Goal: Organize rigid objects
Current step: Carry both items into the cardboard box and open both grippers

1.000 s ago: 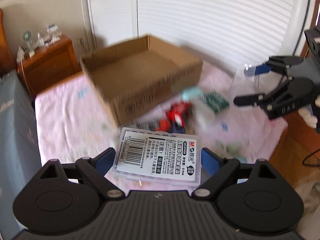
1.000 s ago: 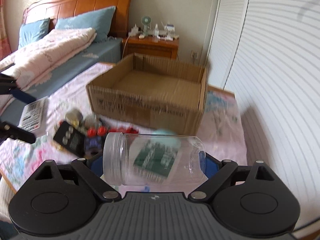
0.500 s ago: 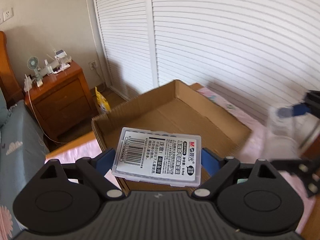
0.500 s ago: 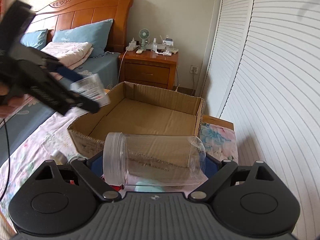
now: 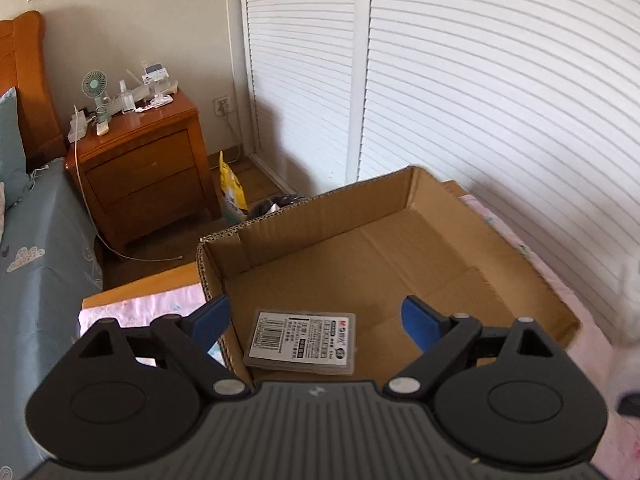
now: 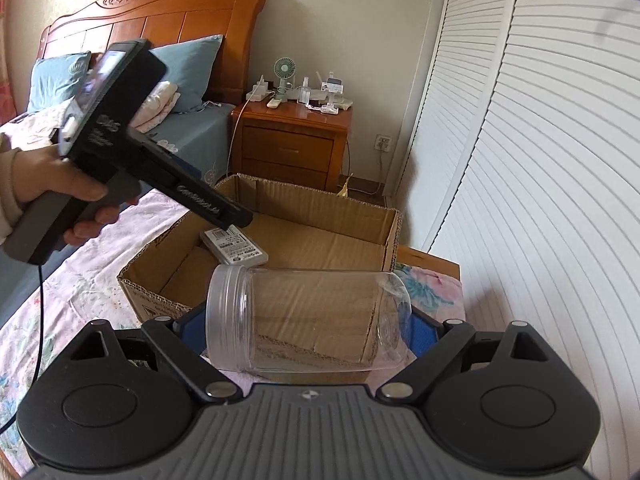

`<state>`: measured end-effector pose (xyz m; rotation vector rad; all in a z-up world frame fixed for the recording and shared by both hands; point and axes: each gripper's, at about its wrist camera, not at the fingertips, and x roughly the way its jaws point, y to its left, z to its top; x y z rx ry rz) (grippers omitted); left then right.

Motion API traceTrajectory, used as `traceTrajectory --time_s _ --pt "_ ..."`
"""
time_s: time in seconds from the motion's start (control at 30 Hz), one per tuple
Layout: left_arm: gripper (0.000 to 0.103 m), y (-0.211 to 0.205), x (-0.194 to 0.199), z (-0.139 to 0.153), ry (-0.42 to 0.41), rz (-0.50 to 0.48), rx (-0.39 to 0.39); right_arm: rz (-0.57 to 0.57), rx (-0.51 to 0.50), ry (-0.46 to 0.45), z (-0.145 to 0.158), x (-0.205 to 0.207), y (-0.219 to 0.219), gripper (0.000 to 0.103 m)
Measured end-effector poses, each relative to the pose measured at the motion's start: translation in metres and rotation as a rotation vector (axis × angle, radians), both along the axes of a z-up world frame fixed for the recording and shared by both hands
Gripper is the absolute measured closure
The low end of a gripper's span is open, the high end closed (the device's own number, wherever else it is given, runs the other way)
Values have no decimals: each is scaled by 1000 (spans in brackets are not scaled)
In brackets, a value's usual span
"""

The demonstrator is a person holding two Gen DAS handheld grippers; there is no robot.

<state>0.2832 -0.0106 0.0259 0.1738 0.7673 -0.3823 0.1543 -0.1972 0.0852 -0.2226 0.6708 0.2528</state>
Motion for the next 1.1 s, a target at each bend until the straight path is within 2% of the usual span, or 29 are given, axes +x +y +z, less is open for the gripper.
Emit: traceTrajectory --time_s 0.2,0.37,0.6,0.7,0.73,0.77,0.8,0.9,1.1 --pt "4 16 -34 11 13 15 27 12 -29 21 -3 15 9 8" --pt "4 33 -60 11 8 27 1 8 -38 48 -8 39 14 8" --pt "4 56 -96 13 0 35 -25 -20 -75 67 -14 85 25 8" --pt "4 63 -107 14 -2 31 -13 -36 -69 83 -17 110 27 8" --pt "4 66 -110 14 -7 31 -10 -47 -75 76 -18 116 28 6" --pt "4 67 -113 14 -13 32 -10 -60 -83 71 -19 122 29 0" --pt "4 69 -116 13 -15 33 -10 -68 -89 74 -20 127 30 0" --pt "4 72 -120 11 -7 26 -16 -79 -83 85 -22 131 30 0" --pt "4 71 -128 5 10 15 -4 -72 -69 96 -20 111 29 0"
